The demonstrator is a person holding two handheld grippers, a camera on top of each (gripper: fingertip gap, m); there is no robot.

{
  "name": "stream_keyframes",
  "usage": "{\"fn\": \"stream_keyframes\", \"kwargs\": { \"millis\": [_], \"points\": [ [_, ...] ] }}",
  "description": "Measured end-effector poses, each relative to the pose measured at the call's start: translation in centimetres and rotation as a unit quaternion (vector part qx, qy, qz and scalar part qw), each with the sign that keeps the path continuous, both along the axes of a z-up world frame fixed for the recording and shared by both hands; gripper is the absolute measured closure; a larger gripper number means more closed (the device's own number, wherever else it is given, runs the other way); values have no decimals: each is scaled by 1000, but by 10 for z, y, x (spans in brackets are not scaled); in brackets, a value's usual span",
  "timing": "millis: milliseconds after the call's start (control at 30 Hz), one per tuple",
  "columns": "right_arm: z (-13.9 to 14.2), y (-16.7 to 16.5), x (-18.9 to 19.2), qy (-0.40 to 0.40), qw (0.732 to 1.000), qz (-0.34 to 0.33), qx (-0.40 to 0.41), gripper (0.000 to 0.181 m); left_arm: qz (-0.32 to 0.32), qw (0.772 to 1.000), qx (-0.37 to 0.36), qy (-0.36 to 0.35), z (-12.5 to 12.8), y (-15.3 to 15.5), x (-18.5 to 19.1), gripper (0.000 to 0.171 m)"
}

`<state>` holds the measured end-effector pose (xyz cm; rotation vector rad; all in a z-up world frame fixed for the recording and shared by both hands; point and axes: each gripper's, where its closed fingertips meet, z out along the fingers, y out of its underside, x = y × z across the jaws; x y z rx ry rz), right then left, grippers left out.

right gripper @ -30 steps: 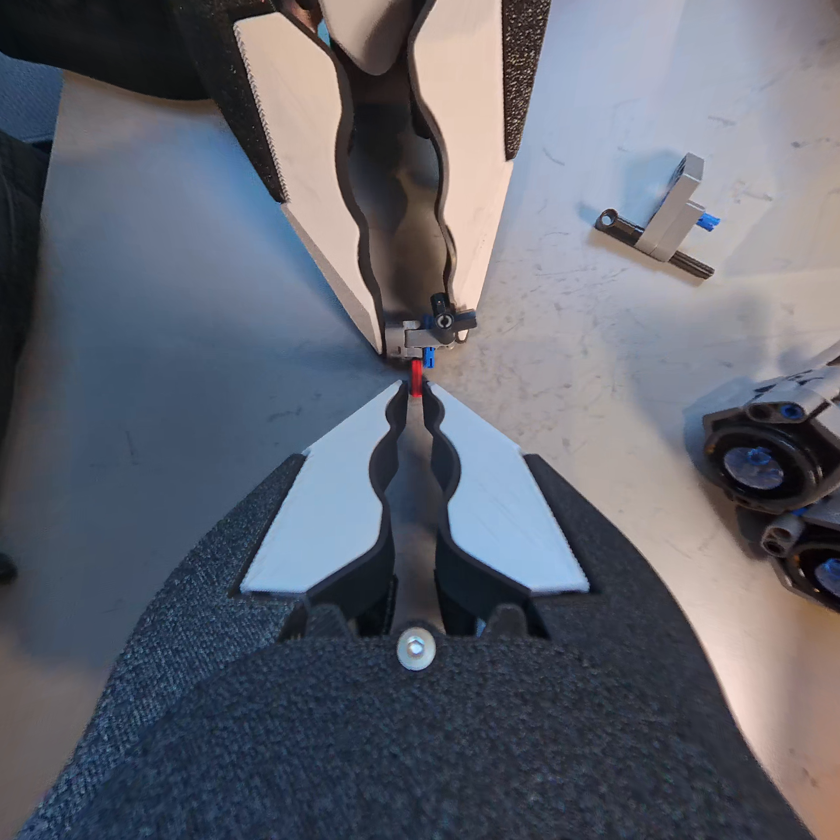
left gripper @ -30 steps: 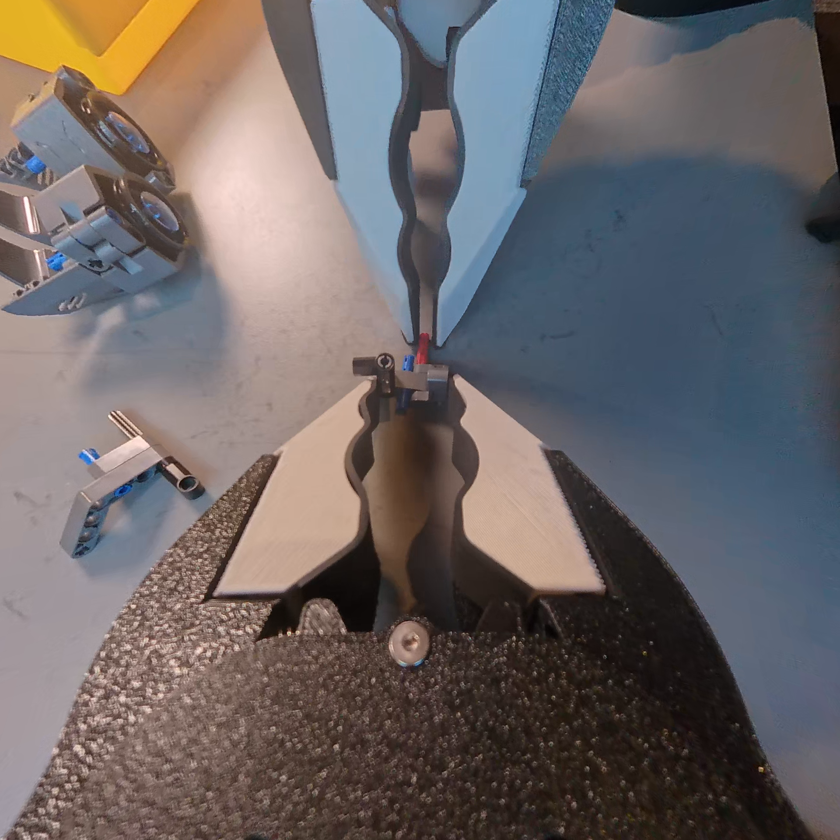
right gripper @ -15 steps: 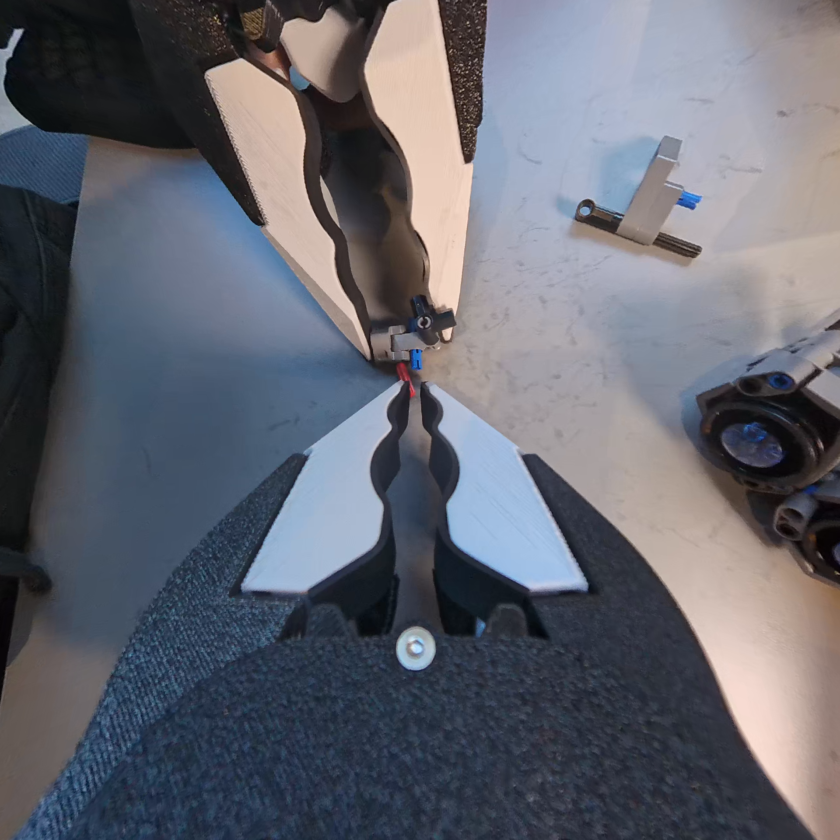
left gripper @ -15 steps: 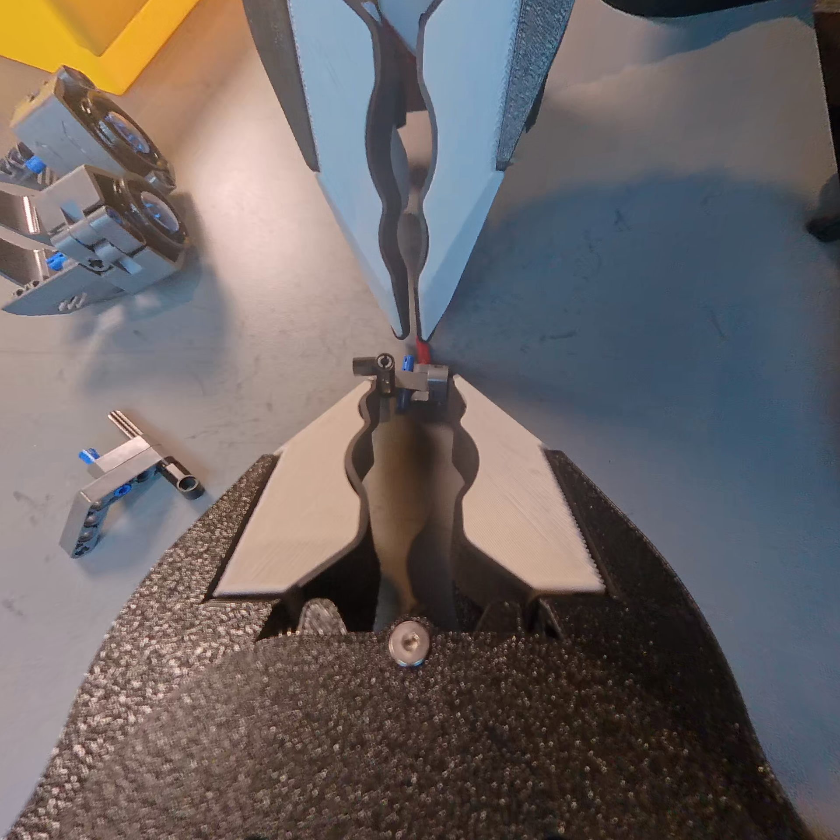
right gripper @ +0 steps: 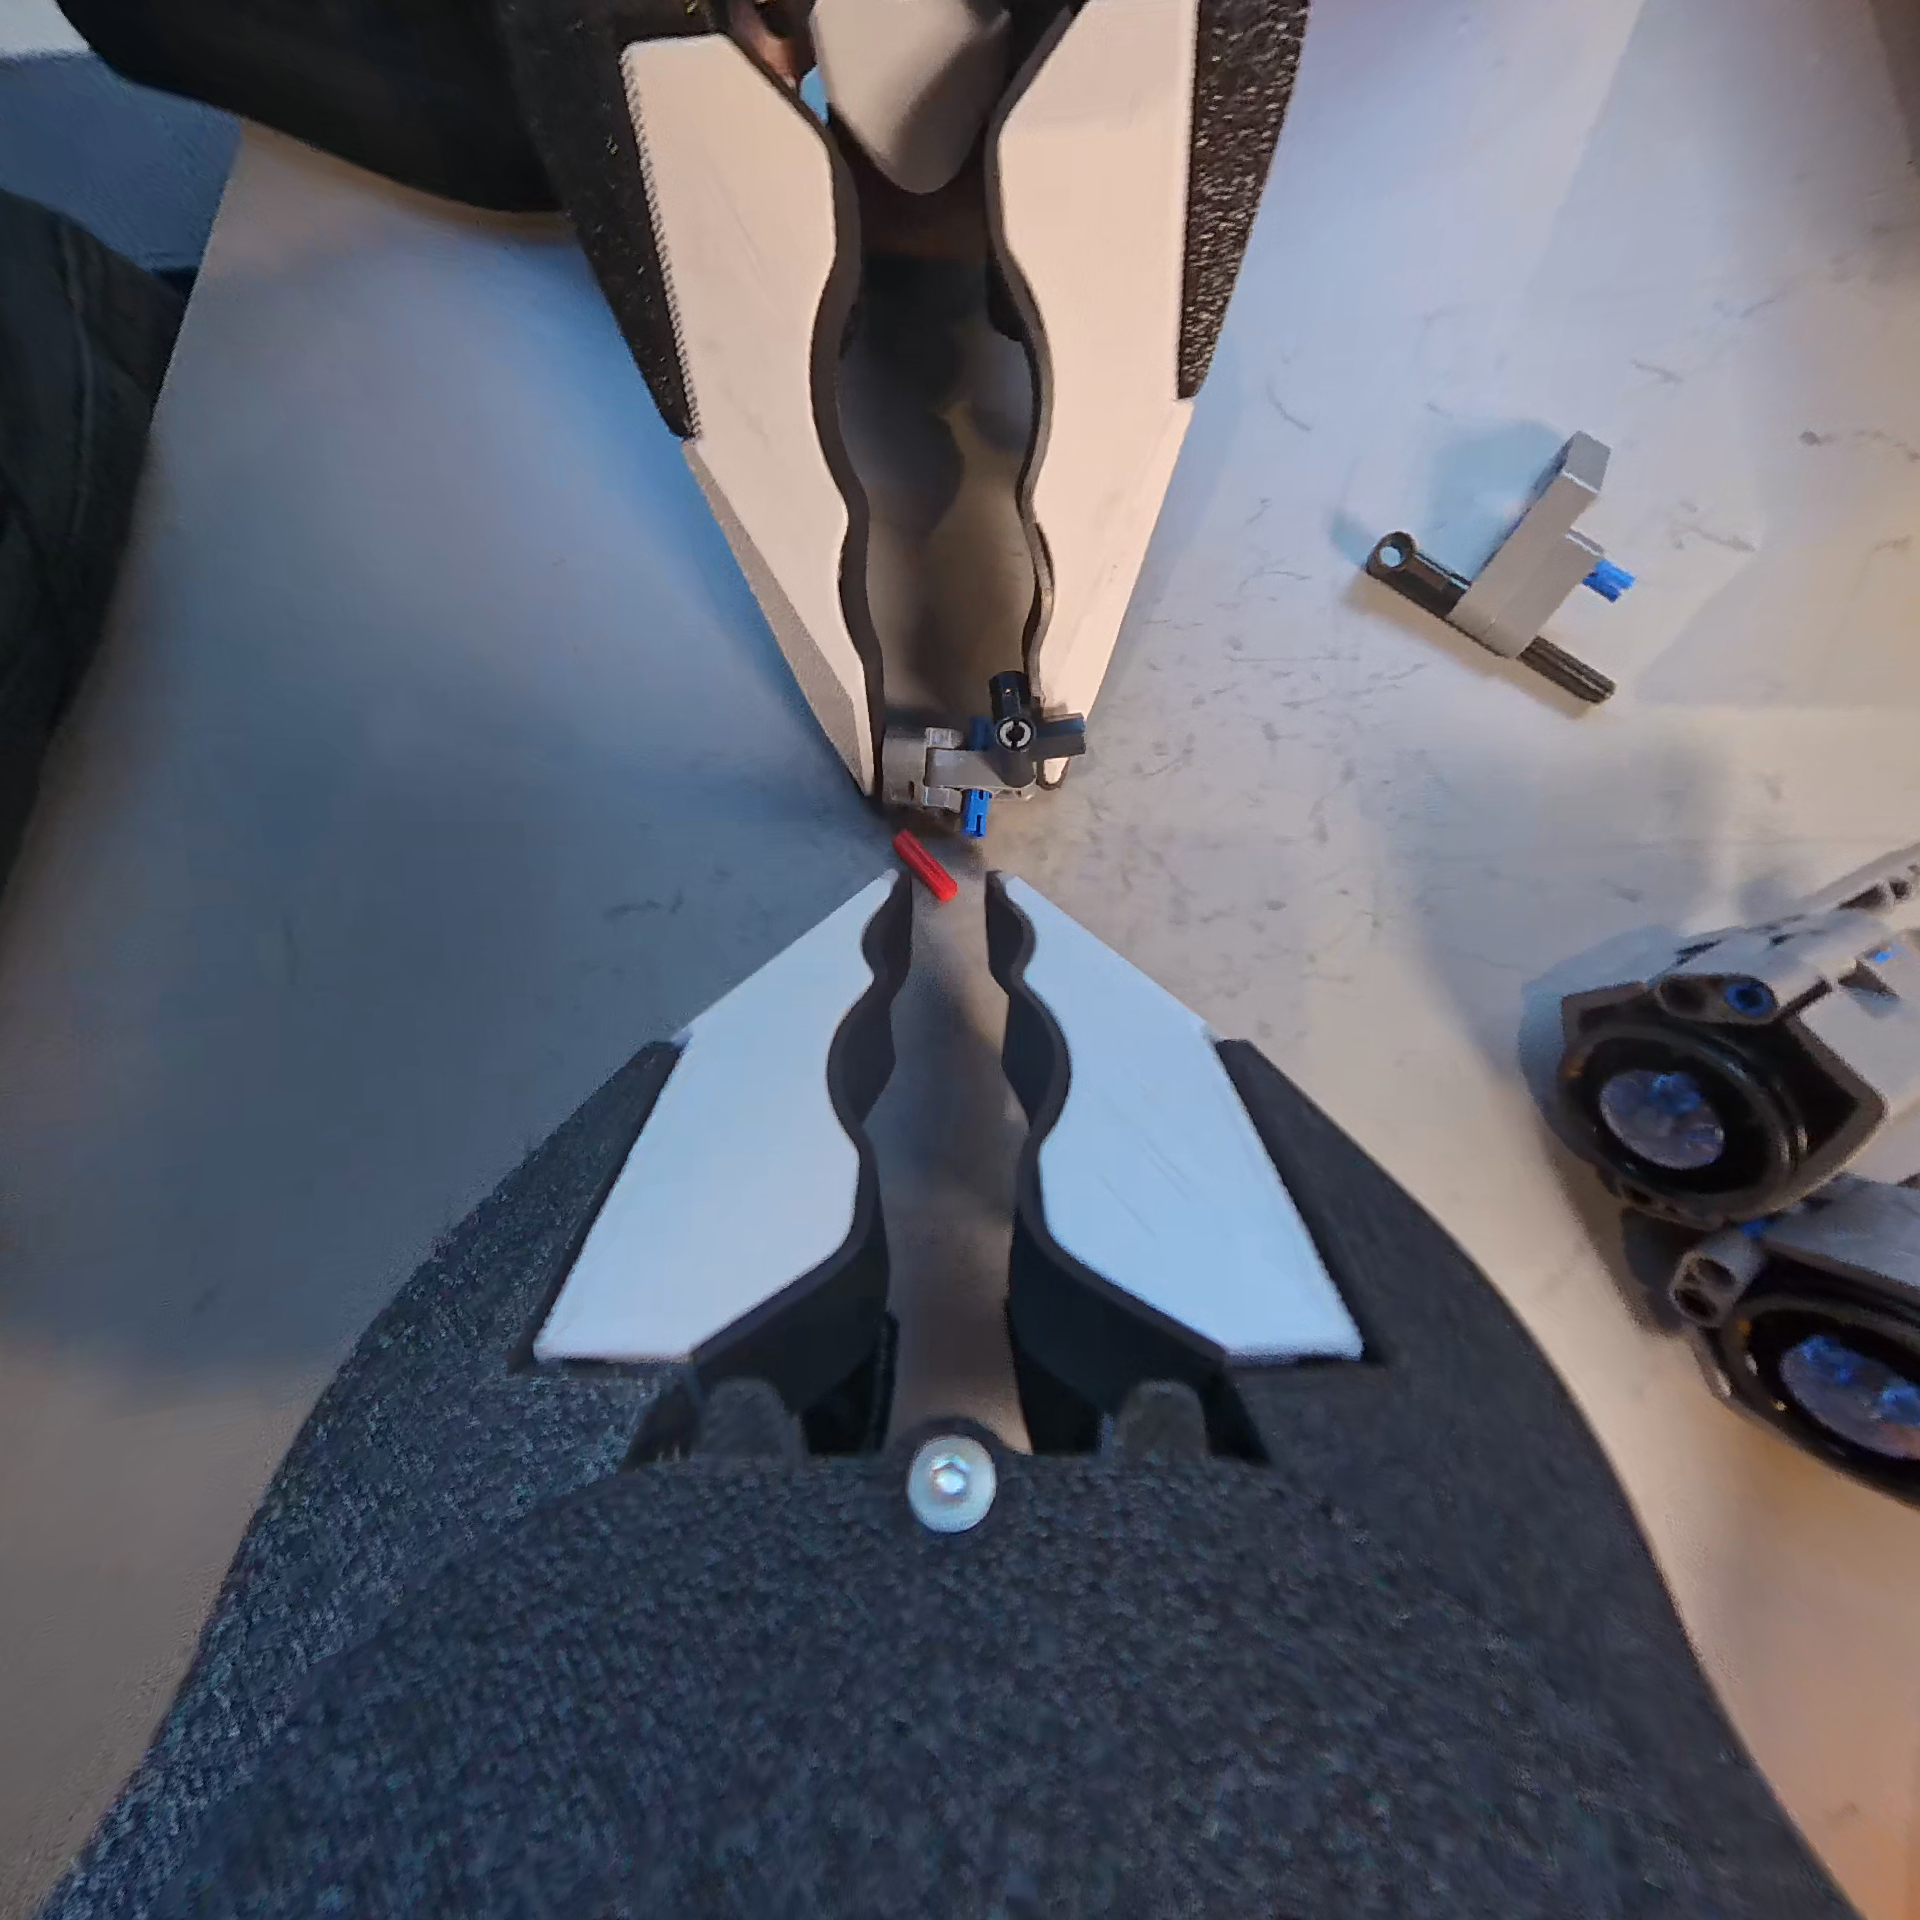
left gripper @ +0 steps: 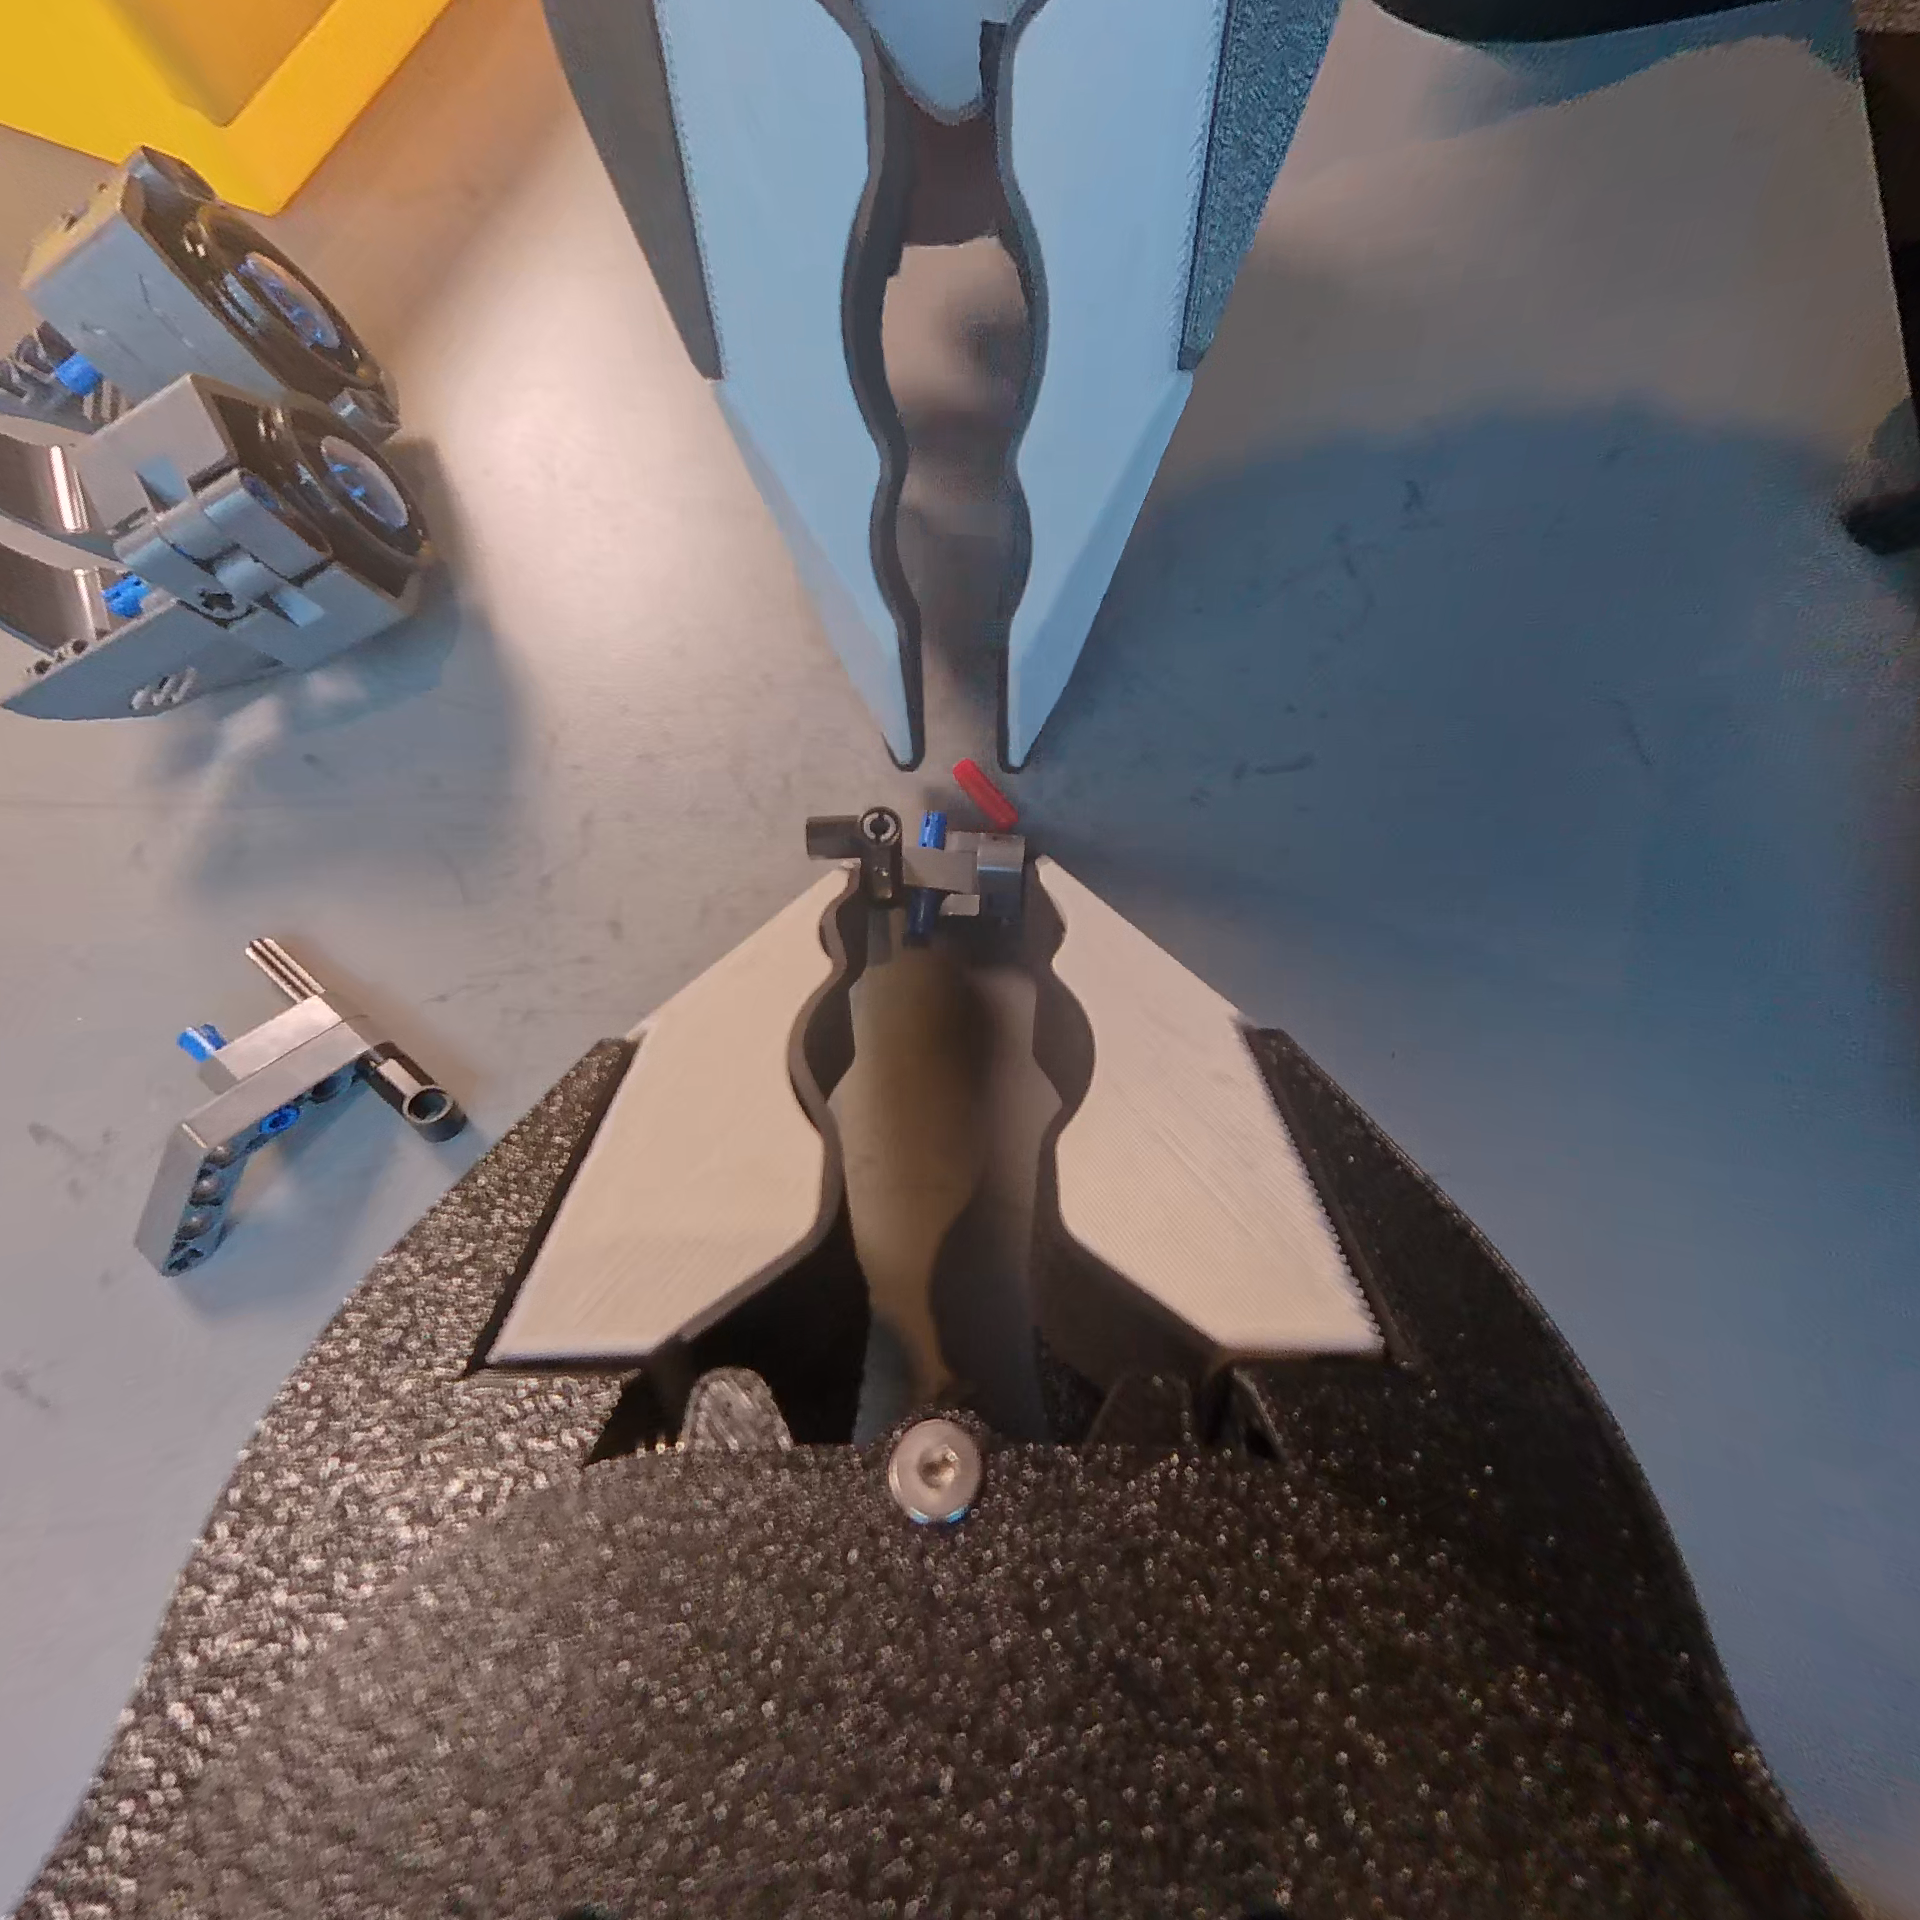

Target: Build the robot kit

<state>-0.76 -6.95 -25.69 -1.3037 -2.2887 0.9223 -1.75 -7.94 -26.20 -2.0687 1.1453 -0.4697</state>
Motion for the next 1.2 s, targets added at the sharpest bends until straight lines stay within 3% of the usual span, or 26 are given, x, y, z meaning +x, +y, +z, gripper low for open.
{"fn": "stream_keyframes", "kwargs": {
  "millis": [267,500,767,967,1200],
  "points": [
    [-4,-6,1,-14,999,44,-13,178,1,1000,3,2,0,0,0,142],
    [-2,-7,2,-5,999,25,-27,179,3,1000,11,6,1,1,-1,140],
    [26,0,8,49,998,-14,-48,179,9,1000,10,19,7,0,-13,126],
    [51,3,2,113,992,-28,-39,179,-9,997,55,-57,49,-2,1,140],
    [58,-6,-2,136,990,-12,-23,179,-19,994,76,-80,60,-3,17,158]
  ]
}}
